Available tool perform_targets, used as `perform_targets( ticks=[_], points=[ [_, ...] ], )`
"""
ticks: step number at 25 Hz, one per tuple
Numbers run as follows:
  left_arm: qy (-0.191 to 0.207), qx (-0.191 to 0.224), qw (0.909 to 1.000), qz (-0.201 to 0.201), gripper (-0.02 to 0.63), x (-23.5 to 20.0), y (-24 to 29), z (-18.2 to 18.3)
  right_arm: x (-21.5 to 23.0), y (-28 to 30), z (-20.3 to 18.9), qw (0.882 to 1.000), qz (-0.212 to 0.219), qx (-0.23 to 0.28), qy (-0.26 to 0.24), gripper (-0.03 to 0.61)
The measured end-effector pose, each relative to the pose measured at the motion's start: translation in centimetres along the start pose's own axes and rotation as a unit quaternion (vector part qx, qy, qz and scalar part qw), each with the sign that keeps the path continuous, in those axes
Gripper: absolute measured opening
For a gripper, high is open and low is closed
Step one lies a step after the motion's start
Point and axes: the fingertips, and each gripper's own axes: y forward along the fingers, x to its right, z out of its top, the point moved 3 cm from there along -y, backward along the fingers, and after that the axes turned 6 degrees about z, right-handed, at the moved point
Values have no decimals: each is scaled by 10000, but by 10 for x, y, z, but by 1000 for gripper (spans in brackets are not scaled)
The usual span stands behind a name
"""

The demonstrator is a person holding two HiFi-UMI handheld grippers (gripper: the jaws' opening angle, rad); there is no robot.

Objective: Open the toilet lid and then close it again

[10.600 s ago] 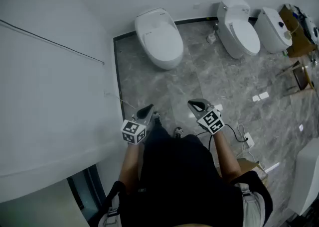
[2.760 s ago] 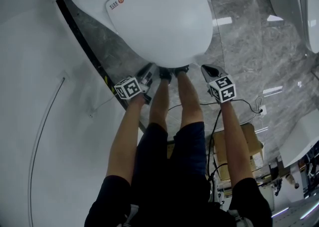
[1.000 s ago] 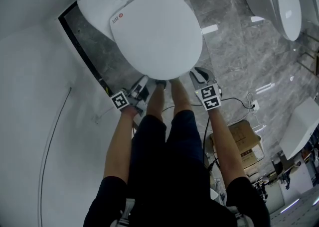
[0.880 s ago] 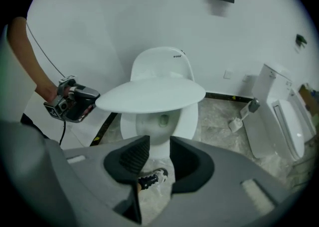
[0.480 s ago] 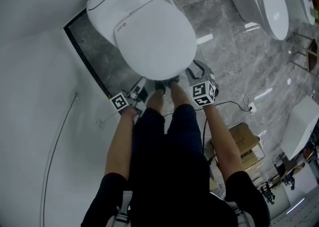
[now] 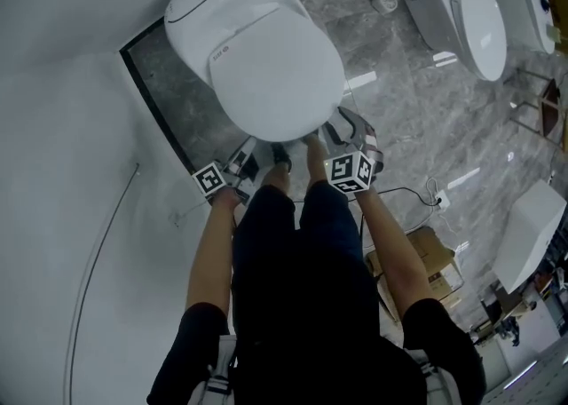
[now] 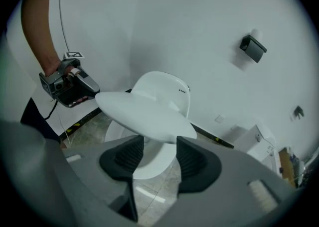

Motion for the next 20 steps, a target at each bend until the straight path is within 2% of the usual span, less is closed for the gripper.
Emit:
perform_targets(
  ticks=[6, 10, 12, 15, 17, 20],
  points=[
    [-185, 244, 9995, 58, 41, 11, 0, 3, 0, 1, 16, 9912, 298, -34, -1289, 209],
    [-299, 496, 9983, 51, 41, 18, 0, 2, 1, 0, 20, 9861, 742, -52, -1483, 204],
    [-283, 614, 9977, 100, 41, 26, -2, 1, -2, -3, 24, 9819, 843, -38, -1696, 170],
    [123, 479, 9974, 533, 41, 30, -3, 2, -1, -5, 27, 9771, 964, -36, -1899, 158],
    [607, 264, 9931, 965, 41, 27, -5, 6, 1, -6, 29, 9762, 1057, -32, -1894, 158],
    [1032, 152, 9864, 1267, 40, 38, -7, 11, 3, -7, 35, 9760, 1152, -35, -1849, 158]
  ],
)
